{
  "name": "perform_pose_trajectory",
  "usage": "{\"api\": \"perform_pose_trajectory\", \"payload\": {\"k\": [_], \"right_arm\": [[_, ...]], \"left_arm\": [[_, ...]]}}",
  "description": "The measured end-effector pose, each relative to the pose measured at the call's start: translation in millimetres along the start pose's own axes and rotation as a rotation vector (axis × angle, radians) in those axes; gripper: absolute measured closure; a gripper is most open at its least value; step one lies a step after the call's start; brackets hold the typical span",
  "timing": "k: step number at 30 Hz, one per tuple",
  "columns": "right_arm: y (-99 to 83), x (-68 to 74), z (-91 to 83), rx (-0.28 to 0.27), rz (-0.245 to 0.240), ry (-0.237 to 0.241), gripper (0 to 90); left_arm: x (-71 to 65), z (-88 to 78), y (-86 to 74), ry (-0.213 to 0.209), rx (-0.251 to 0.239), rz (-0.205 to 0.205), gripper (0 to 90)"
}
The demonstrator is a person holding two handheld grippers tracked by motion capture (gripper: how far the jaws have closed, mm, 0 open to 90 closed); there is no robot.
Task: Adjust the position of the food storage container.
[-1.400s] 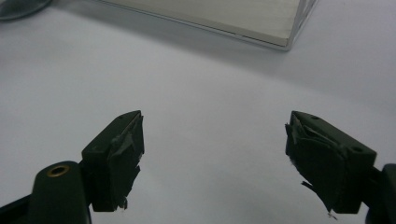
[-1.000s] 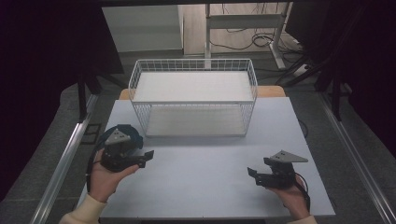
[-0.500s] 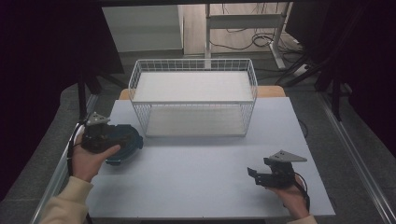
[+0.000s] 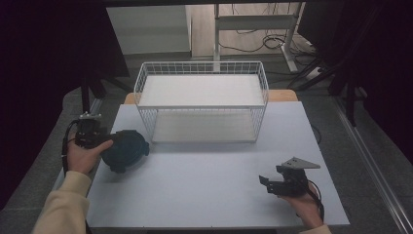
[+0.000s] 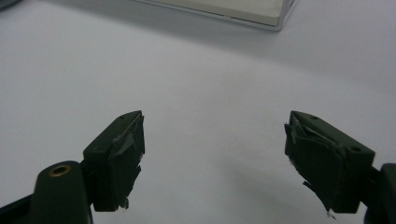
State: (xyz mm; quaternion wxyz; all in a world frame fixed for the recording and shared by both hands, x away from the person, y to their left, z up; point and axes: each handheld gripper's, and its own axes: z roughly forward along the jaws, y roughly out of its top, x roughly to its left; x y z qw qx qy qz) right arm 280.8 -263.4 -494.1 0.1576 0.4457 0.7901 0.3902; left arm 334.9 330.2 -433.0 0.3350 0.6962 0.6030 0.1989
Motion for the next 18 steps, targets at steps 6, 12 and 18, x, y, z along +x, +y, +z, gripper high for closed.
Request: {"api": "perform_pose_trajectory", "payload": {"k": [6,12,18], "right_arm": [[-0.2,2.8,1.3,0.017,-0.016,-0.006,19.8],[-0.7,3.0,3.0,0.026,-0.024,-0.011,19.7],[-0.9,1.5,2.8,0.029,-0.025,-0.027,19.7]], "left_arm": [[12.6,14.1,0.4,0.041,-0.001,0.013,39.7],[26.3,27.1,-0.2,0.099,0.027,0.02,49.7],[40.2,40.1,-3.9,0.162,0.102,0.03,81.4]]}}
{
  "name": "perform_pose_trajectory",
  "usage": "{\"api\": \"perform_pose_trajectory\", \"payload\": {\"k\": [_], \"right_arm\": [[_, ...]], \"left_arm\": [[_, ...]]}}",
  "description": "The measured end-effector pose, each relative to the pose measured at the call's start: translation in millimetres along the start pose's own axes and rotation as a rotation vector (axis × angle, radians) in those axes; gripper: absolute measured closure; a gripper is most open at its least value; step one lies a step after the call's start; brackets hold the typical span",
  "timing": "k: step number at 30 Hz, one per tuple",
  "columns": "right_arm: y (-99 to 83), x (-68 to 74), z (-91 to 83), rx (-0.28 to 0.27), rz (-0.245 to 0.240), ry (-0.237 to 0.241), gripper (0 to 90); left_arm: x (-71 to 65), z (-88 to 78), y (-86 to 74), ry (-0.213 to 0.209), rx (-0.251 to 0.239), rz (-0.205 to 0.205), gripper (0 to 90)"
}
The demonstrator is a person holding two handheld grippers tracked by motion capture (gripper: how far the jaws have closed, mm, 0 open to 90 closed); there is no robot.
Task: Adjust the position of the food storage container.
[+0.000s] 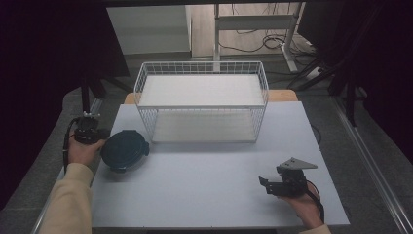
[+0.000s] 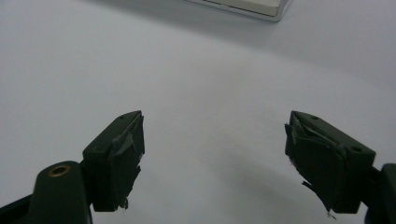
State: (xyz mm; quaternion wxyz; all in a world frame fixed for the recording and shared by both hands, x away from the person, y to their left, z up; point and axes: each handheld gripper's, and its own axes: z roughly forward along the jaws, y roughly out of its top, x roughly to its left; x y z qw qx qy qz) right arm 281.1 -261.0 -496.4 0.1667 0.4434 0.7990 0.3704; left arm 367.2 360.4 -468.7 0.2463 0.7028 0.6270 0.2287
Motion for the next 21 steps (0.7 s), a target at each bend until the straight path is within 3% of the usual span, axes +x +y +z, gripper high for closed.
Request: {"api": "perform_pose_trajectory", "payload": {"k": [2,7,13,14,21], "right_arm": [[0.5,-0.3,0.4,-0.001,-0.003,-0.007,19.7],[0.0,-1.1,0.7,0.002,-0.003,-0.013,19.6],[-0.6,-2.9,1.8,0.011,-0.004,-0.026,19.6],[-0.8,-3.0,1.9,0.012,-0.004,-0.028,19.6],[0.7,-2.5,1.0,-0.002,0.01,-0.025,19.6]], "left_arm": [[4.5,5.3,-1.2,0.0,0.024,-0.013,85.5],[5.6,9.1,0.4,-0.011,0.023,-0.008,88.8],[5.5,22.5,1.0,-0.029,0.073,0.026,90.0],[5.2,23.1,1.2,-0.042,0.072,0.025,90.0],[2.8,21.9,2.3,-0.031,0.08,0.047,90.0]]}}
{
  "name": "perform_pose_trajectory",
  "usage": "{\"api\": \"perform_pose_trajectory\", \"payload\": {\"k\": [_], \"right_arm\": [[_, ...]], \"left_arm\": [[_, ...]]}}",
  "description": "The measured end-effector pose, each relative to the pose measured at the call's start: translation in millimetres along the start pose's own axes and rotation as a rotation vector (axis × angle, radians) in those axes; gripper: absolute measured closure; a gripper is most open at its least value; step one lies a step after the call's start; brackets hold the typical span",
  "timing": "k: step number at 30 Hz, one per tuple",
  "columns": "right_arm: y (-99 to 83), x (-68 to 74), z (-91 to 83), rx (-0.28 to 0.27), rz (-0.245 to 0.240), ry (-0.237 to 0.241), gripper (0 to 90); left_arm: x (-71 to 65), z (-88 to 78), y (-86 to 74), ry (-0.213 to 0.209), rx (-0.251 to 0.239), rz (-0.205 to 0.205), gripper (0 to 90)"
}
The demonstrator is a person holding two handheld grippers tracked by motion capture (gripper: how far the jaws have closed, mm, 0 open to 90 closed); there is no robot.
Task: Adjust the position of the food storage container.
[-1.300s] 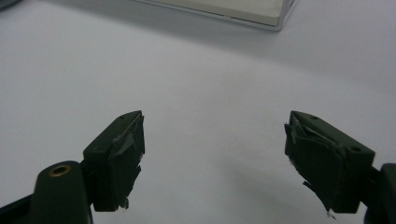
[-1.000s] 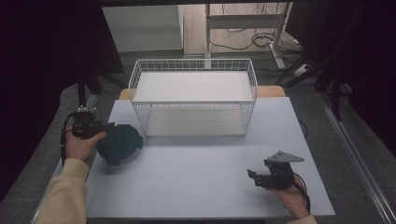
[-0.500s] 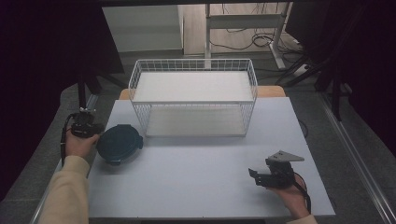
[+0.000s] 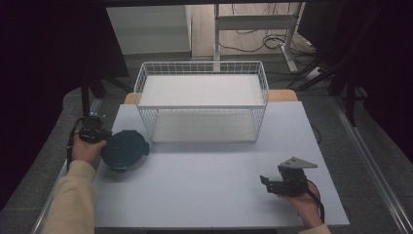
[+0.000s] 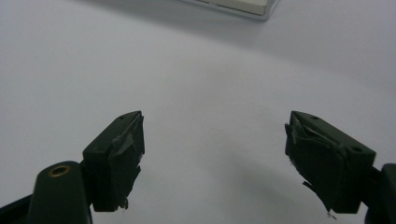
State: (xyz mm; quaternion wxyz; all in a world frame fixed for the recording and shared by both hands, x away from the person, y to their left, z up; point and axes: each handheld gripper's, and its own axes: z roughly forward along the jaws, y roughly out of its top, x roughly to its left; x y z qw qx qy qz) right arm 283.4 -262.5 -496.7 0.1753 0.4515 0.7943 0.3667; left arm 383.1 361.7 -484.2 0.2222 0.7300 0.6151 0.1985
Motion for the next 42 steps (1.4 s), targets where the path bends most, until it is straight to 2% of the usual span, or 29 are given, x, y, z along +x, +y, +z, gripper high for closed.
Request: {"api": "perform_pose_trajectory", "payload": {"k": [2,5,9,12,17,20,24,29,36,42], "right_arm": [[0.5,1.0,-0.6,-0.005,0.001,-0.001,19.7],[0.0,1.3,0.7,0.003,0.0,0.0,19.7],[0.7,0.5,0.2,-0.004,0.013,0.005,19.7],[0.3,0.7,0.6,0.001,0.014,-0.001,19.7],[1.4,0.5,-0.1,-0.01,0.015,0.004,19.7],[1.7,-0.2,-1.6,-0.018,0.024,-0.002,19.7],[1.5,0.1,-0.2,-0.009,0.025,-0.004,19.7],[1.4,0.6,0.4,-0.007,0.022,-0.005,19.8],[0.9,0.6,0.4,-0.005,0.023,-0.005,19.8],[0.6,-0.1,0.9,-0.003,0.03,-0.006,19.9]], "left_arm": [[-0.6,-0.7,-0.6,-0.001,0.001,0.007,90.0],[0.2,-1.3,-2.0,-0.024,-0.002,-0.013,90.0],[-3.4,-3.0,-3.4,-0.037,0.006,0.006,90.0],[-9.1,-6.6,-6.1,-0.037,0.021,0.038,90.0],[-11.7,-9.2,-12.3,-0.075,0.014,0.027,90.0],[-15.0,-12.7,-16.9,-0.089,0.014,0.036,90.0],[-24.3,-17.2,-21.2,-0.101,0.019,0.072,90.0],[-35.4,-19.7,-24.8,-0.117,0.01,0.089,90.0],[-51.6,-23.7,-28.0,-0.115,0.015,0.121,90.0],[-72.8,-26.1,-30.9,-0.14,0.006,0.15,90.0]]}}
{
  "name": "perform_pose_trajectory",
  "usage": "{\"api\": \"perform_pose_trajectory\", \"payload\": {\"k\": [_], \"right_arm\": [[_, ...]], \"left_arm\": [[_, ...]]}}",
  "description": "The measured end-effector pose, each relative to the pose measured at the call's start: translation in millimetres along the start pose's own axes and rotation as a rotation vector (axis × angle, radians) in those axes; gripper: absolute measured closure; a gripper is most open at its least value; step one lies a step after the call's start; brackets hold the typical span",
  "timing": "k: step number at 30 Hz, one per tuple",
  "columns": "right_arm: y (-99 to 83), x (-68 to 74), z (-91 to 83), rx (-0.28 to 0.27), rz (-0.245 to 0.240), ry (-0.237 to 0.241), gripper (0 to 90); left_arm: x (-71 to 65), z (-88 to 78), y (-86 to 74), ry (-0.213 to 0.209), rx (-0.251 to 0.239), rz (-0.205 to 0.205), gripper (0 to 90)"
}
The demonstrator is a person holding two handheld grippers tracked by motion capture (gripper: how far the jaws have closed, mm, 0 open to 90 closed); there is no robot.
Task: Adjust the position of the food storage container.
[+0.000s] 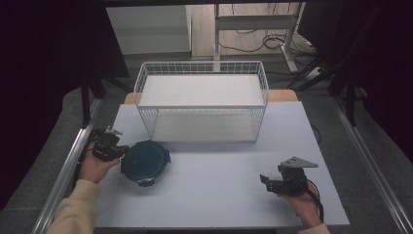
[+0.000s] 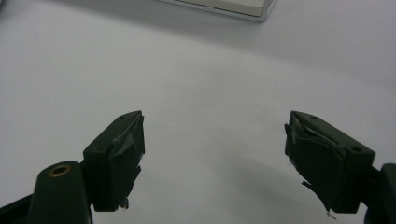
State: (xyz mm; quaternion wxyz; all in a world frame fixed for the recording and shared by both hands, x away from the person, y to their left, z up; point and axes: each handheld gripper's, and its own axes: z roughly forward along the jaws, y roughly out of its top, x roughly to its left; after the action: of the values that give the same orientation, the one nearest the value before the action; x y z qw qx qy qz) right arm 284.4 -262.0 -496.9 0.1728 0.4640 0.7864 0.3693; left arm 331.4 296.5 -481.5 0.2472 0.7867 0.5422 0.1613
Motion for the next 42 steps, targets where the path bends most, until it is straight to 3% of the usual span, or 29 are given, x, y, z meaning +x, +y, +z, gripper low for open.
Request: {"api": "perform_pose_trajectory", "payload": {"k": [6,20,24,29,42], "right_arm": [[0.1,1.5,1.0,0.007,-0.006,0.002,19.9],[-0.4,0.7,0.0,0.006,-0.008,0.002,20.4],[-0.5,0.7,-0.5,0.006,-0.011,0.001,20.4],[-0.7,0.4,-0.7,0.006,-0.012,0.0,20.4],[-0.4,1.2,-1.6,0.003,-0.01,0.007,20.4]], "left_arm": [[-28.4,4.3,5.8,-0.034,-0.016,0.045,90.0],[-110.4,15.9,27.2,-0.141,-0.017,0.202,90.0],[-129.1,17.9,31.5,-0.162,-0.015,0.222,90.0],[-141.2,18.2,32.3,-0.175,-0.014,0.224,90.0],[-156.0,13.3,23.9,-0.193,-0.025,0.24,90.0]]}}
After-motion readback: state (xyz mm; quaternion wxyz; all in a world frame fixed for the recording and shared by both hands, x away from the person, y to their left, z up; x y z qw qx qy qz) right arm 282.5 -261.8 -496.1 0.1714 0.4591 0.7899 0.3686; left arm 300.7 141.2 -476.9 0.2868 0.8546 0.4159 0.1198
